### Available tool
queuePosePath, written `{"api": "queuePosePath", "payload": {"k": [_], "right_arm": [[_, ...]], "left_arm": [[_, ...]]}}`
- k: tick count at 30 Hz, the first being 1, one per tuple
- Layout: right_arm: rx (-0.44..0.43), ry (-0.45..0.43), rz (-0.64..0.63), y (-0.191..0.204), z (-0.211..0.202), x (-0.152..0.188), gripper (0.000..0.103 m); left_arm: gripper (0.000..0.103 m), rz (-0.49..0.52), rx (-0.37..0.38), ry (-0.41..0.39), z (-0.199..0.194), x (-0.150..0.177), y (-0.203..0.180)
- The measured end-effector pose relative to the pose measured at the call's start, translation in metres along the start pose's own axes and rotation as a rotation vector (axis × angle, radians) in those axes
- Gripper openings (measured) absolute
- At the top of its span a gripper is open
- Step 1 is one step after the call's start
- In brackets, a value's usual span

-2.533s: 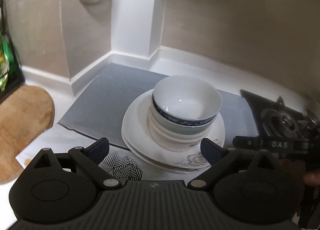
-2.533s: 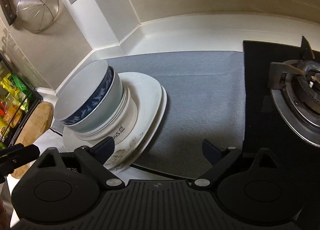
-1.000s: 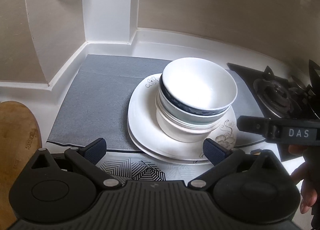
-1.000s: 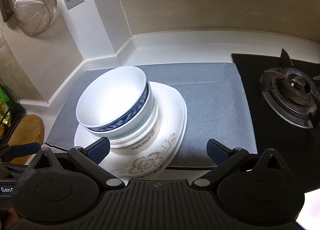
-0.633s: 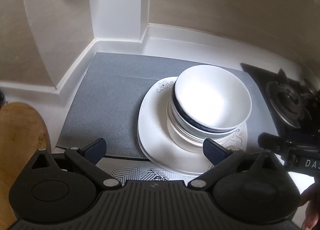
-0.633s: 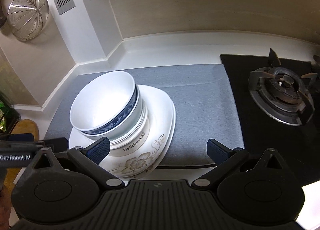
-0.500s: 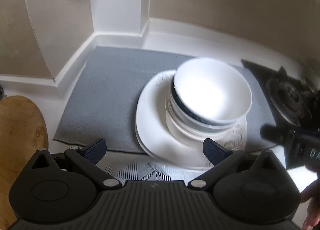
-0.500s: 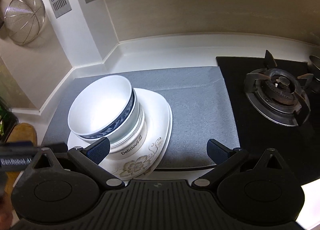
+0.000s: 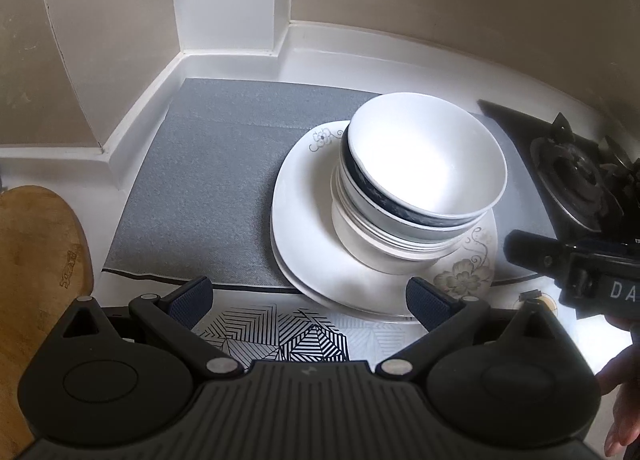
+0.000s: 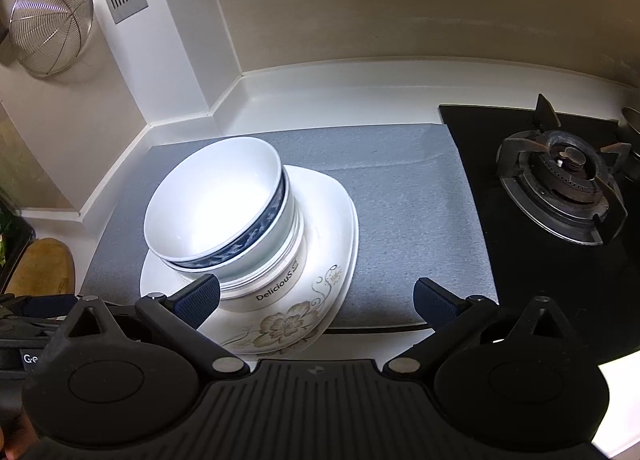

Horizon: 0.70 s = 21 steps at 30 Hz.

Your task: Organize plates and bowls

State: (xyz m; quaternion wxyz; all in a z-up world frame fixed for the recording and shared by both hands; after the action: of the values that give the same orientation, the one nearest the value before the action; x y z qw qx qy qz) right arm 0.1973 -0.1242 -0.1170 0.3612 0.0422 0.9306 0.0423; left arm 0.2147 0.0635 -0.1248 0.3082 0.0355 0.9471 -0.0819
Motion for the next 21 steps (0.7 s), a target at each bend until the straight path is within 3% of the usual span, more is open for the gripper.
{"api": "queuePosePath", "payload": {"k": [21], "right_arm": [[0.027, -0.008, 0.045, 0.019, 0.001, 0.0, 0.102]], "left_arm": [[0.103, 0.044, 0.039, 0.0, -0.002, -0.008, 0.015]]}}
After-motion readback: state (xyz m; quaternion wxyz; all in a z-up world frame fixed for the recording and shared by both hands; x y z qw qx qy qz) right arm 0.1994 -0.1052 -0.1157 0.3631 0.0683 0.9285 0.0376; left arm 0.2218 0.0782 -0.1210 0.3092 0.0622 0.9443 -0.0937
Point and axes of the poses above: each gripper's, at about its wrist camera, not at the fingertips, and z roughly the way its jaws point, y to its left, x to its underside, the point moved 9 cm from there along z, roughly the way its jaws point, and after that the axes turned 7 degrees about x, right-handed, at the moved point
